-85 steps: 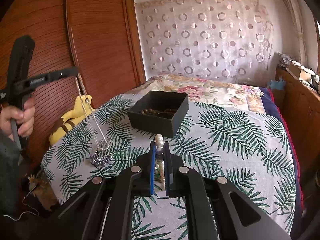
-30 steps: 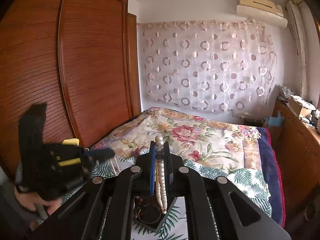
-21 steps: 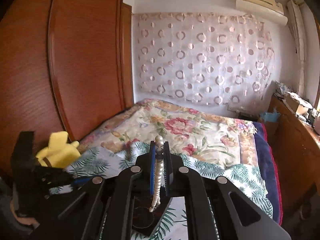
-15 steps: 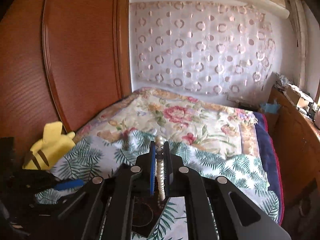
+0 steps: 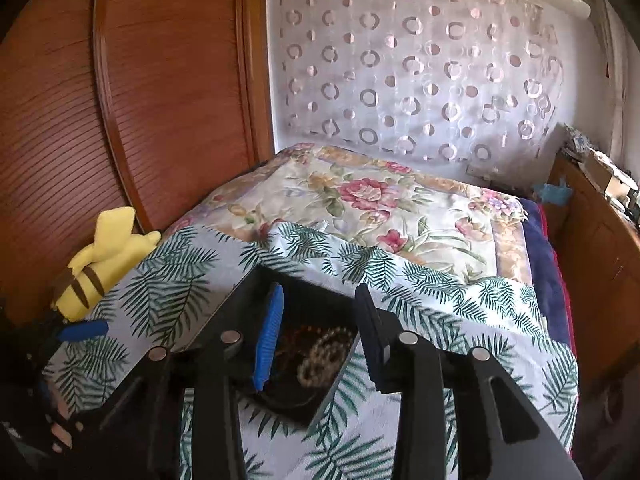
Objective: Organize jewelry
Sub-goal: 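Carry the pearl necklace over the black box and open both tools, then grasp the green bead earring with the right tool while the left tool approaches the hair comb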
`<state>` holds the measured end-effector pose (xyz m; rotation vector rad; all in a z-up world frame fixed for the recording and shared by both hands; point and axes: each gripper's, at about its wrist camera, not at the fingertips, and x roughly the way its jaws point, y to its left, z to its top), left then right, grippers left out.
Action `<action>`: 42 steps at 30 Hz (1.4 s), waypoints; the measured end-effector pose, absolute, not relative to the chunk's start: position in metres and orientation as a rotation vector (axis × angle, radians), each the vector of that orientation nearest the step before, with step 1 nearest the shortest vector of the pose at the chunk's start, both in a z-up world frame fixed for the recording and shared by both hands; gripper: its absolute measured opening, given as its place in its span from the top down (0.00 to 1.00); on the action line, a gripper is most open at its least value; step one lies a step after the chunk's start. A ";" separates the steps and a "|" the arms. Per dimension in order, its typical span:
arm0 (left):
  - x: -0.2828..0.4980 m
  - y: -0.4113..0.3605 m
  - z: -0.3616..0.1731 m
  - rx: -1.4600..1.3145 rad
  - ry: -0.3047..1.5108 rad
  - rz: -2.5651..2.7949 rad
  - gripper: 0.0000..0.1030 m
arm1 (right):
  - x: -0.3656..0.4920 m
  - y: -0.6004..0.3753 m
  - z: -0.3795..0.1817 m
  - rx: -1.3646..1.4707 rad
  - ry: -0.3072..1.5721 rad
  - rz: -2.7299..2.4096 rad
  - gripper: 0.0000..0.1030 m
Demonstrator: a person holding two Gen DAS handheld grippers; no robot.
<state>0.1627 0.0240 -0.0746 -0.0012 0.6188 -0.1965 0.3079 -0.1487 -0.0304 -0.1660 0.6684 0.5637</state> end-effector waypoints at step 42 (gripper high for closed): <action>0.083 0.041 -0.114 -0.045 0.727 -0.182 0.08 | 0.162 -0.186 -0.146 -0.371 0.887 0.706 0.86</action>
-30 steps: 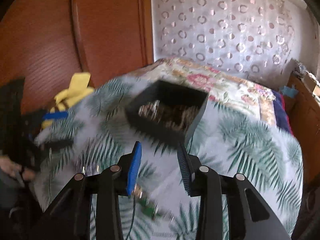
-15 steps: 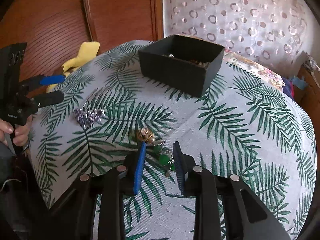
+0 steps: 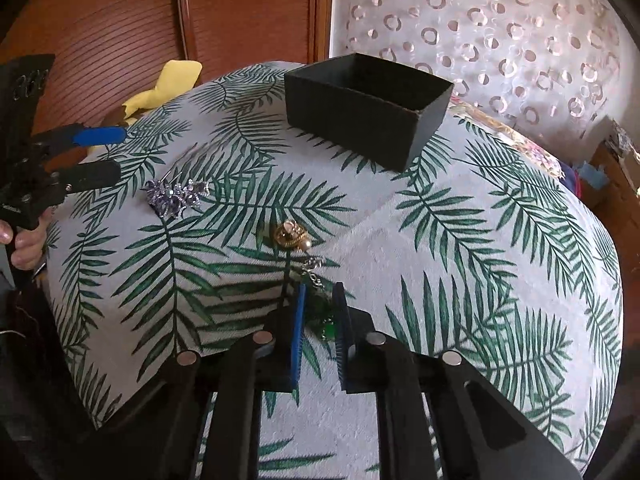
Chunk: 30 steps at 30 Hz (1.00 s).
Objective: Organize jewelry
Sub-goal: 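Grasp the green bead earring with the right tool while the left tool approaches the hair comb, then grasp and lift the silver rhinestone hair comb with the left tool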
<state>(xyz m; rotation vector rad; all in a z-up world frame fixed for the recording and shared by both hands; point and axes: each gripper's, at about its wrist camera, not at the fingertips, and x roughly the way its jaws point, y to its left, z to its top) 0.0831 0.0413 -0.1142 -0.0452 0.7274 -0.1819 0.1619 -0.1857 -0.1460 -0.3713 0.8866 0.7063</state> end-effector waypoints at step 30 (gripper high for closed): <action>0.124 -0.006 -0.136 0.062 0.869 -0.205 0.17 | 0.138 -0.205 -0.120 -0.251 0.800 0.704 0.86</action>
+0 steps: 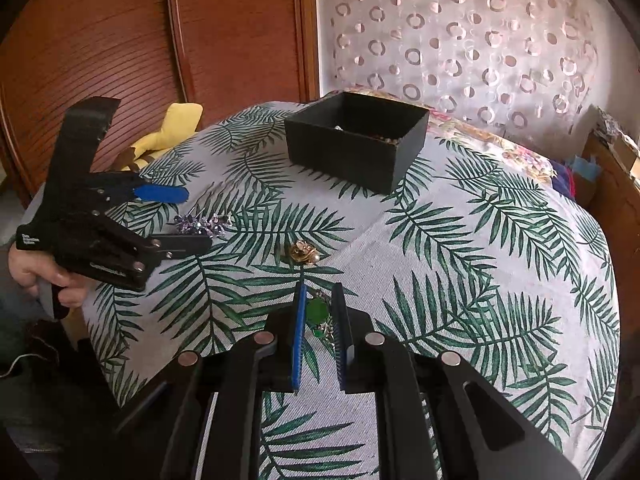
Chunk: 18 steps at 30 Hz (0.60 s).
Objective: Organize jewelry
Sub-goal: 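Grasp and lift the silver rhinestone hair comb with the left tool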
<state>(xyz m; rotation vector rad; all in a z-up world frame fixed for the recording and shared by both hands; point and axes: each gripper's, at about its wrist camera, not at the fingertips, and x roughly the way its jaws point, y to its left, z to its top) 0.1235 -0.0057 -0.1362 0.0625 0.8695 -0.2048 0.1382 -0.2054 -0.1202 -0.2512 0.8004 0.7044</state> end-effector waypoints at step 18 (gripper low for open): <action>0.139 -0.019 -0.139 0.098 0.861 -0.192 0.42 | 0.140 -0.203 -0.114 -0.239 0.783 0.706 0.86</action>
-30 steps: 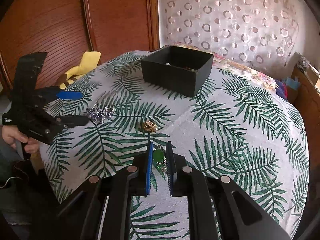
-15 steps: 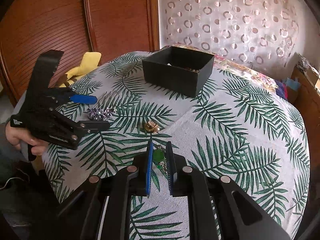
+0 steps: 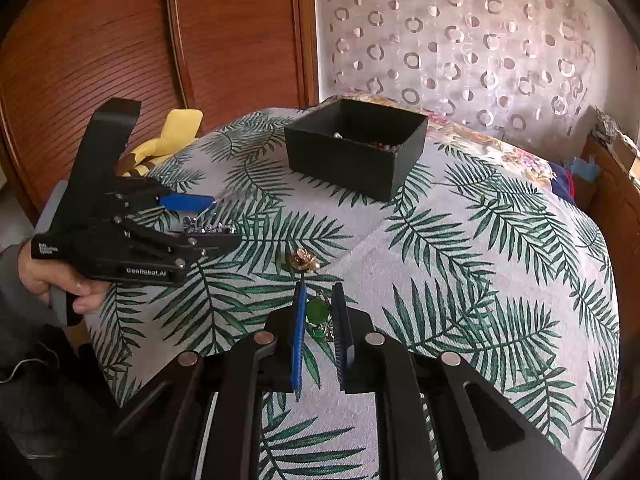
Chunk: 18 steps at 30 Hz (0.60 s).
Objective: Organize jewelry
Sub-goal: 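Grasp and lift the silver rhinestone hair comb with the left tool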
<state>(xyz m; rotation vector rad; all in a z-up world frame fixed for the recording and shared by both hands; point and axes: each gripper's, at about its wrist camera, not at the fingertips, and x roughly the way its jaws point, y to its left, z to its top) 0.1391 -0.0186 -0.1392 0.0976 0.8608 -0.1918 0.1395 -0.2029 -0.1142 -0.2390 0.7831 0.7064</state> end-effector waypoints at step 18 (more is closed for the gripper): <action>0.127 -0.022 -0.111 0.089 0.754 -0.240 0.48 | 0.150 -0.197 -0.099 -0.243 0.750 0.706 0.86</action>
